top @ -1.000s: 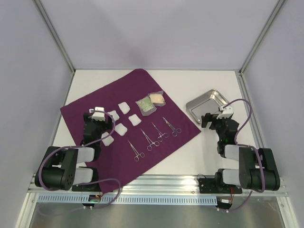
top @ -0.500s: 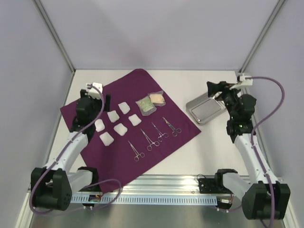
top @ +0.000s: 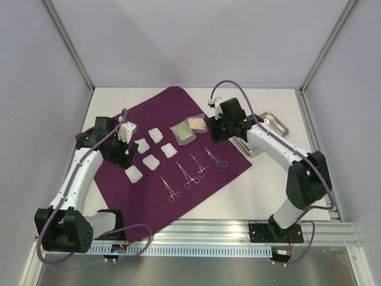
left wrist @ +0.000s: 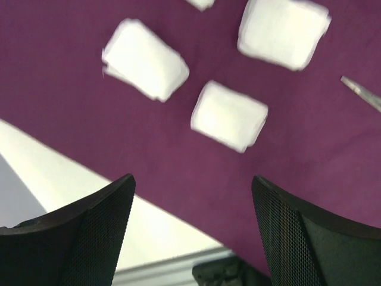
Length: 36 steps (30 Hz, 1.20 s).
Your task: Prepare the surgical pack
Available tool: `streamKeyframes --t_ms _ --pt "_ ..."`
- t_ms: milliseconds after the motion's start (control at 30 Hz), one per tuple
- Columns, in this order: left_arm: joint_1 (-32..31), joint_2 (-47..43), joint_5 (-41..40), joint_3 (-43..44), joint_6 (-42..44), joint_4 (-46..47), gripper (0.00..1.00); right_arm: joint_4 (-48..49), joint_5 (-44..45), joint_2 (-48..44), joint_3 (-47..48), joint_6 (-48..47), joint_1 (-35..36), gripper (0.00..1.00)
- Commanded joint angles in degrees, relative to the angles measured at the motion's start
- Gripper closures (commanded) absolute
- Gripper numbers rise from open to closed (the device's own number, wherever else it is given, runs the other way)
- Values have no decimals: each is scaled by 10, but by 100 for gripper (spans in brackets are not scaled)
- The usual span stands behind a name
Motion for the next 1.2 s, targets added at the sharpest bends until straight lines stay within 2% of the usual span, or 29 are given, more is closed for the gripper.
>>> streamKeyframes --t_ms 0,133,167,300,600,700,733,867,1067,1167 --pt "17 -51 -17 17 34 -82 12 -116 27 59 30 -48 45 45" --pt "17 -60 -46 -17 23 -64 11 -162 34 132 61 -49 64 53" --pt "17 -61 -75 -24 21 -55 11 -165 35 144 66 -49 65 53" --pt "17 -74 -106 -57 12 -34 11 -163 37 168 73 -50 66 53" --pt "17 -82 -118 -75 8 -20 9 -152 26 225 82 -59 66 56" --pt "17 -81 -119 -78 9 -17 9 -147 37 238 81 -60 66 57" --pt "17 -81 -119 -78 8 -17 7 -143 69 239 80 -62 66 57" --pt "17 -86 -117 -78 9 -18 7 -153 75 256 88 -65 66 61" --pt "17 -90 -117 -78 9 -14 7 -149 75 260 80 -65 66 76" --pt "17 -91 -119 -79 8 -13 7 -148 65 255 75 -68 67 90"
